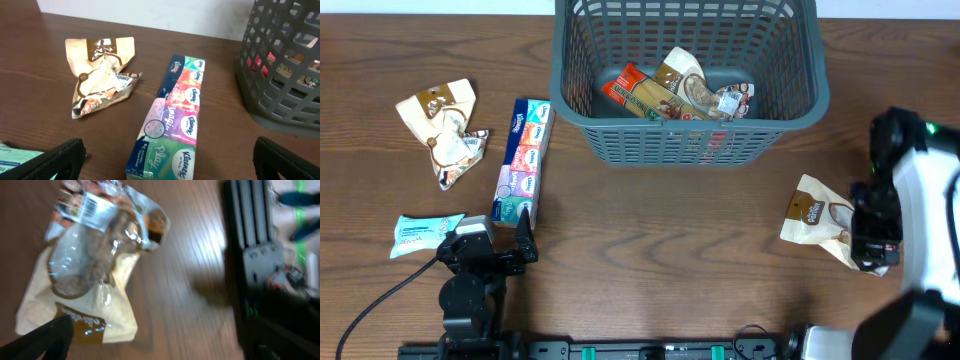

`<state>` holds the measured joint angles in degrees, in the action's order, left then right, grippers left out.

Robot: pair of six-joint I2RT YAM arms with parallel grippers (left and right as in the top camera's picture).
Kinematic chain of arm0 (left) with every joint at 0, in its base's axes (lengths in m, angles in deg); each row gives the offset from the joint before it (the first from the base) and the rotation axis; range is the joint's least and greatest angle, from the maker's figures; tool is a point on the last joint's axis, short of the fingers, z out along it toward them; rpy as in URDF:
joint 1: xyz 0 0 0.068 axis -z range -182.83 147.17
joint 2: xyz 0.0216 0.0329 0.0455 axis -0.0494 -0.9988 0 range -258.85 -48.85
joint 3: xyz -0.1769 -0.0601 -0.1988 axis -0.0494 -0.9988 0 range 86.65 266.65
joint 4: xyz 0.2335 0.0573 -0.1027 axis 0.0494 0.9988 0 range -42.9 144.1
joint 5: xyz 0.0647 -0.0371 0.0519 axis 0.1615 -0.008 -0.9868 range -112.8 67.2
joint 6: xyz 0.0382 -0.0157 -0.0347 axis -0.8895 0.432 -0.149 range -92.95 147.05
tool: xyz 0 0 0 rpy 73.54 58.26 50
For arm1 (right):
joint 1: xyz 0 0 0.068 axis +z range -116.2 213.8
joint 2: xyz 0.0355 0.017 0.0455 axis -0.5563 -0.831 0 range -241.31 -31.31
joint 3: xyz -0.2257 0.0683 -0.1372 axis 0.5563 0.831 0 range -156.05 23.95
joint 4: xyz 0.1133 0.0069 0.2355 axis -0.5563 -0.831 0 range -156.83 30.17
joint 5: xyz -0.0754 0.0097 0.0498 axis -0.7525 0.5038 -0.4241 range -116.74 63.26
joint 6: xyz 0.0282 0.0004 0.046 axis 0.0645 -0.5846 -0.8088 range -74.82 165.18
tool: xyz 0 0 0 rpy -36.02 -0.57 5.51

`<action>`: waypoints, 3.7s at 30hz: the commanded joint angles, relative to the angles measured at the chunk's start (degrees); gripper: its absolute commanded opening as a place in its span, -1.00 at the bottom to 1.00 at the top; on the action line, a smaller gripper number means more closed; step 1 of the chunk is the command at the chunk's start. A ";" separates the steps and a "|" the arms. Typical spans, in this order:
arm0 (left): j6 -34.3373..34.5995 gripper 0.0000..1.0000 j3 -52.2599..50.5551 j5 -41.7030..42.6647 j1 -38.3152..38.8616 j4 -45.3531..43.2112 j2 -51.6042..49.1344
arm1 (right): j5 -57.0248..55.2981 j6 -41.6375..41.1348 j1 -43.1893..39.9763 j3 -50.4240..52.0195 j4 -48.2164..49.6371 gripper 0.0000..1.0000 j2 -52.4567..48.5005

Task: Pack container
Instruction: 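Move the right gripper back to the remaining PaniRee pouch, then grasp the remaining PaniRee pouch with the right gripper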

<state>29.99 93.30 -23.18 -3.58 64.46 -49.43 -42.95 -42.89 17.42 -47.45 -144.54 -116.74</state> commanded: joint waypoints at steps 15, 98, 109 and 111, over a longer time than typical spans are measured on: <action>-0.33 0.97 -1.14 -0.04 -0.35 0.72 0.35 | -0.70 19.69 -1.33 22.67 25.73 0.98 10.43; -0.33 0.97 -1.14 -0.02 -0.35 0.72 0.35 | 4.24 16.96 -1.44 40.11 55.39 0.65 -2.99; -0.33 0.97 -1.14 -0.04 -0.35 0.72 0.35 | 4.87 16.98 -1.44 40.11 55.17 -0.98 -2.99; -0.33 0.97 -1.14 -0.04 -0.35 0.72 0.33 | 4.90 17.81 -1.42 40.11 55.19 -0.98 -2.99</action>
<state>29.99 93.30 -23.18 -3.58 64.46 -49.43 -42.95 -27.44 16.00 -12.69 -85.81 -114.69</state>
